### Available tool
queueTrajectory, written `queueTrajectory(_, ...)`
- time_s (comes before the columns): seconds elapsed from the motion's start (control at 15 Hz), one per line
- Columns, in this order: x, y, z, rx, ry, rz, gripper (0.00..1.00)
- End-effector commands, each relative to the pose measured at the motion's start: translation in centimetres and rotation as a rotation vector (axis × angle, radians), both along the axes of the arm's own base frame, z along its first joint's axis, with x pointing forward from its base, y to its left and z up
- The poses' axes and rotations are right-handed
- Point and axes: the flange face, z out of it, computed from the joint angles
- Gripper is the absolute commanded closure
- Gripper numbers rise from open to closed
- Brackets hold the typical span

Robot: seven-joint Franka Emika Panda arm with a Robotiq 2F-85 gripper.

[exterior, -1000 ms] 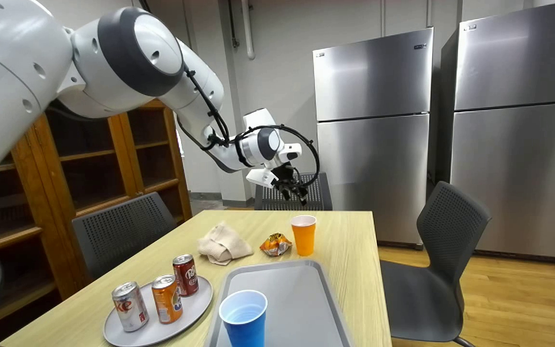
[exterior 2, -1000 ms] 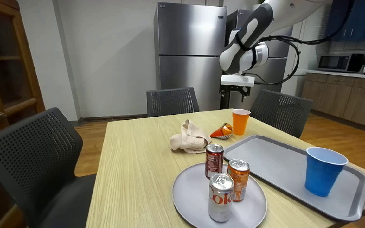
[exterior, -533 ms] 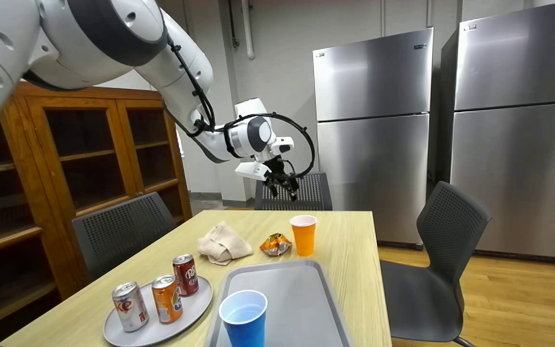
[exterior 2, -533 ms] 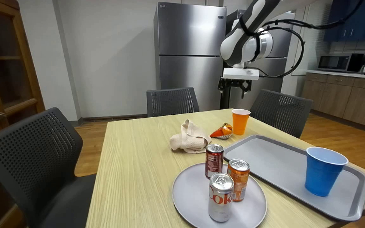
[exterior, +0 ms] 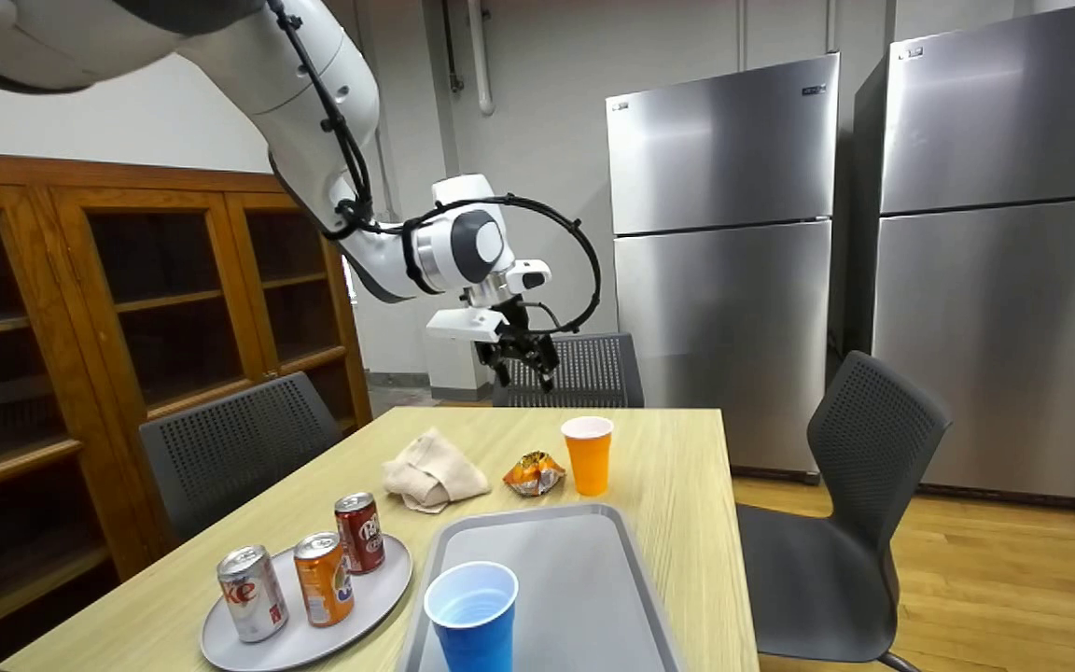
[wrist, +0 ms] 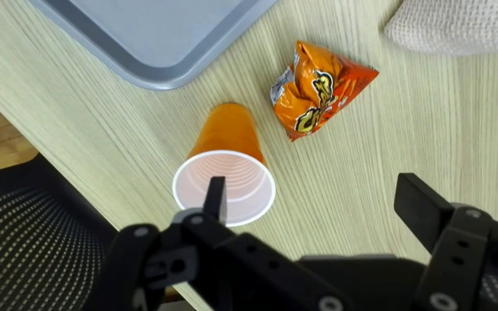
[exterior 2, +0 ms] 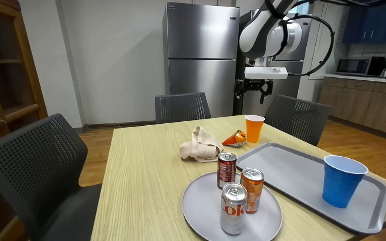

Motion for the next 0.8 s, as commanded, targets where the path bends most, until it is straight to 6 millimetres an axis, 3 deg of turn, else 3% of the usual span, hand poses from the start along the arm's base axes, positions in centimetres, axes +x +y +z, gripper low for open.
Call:
queueTrajectory(0.0, -3.8, 0.4, 1.5, 0.008, 0.040, 0.059, 0.00)
queueTrajectory(0.73, -11.9, 0.7, 2.2, -0.028, 0.087, 0.097, 0.00)
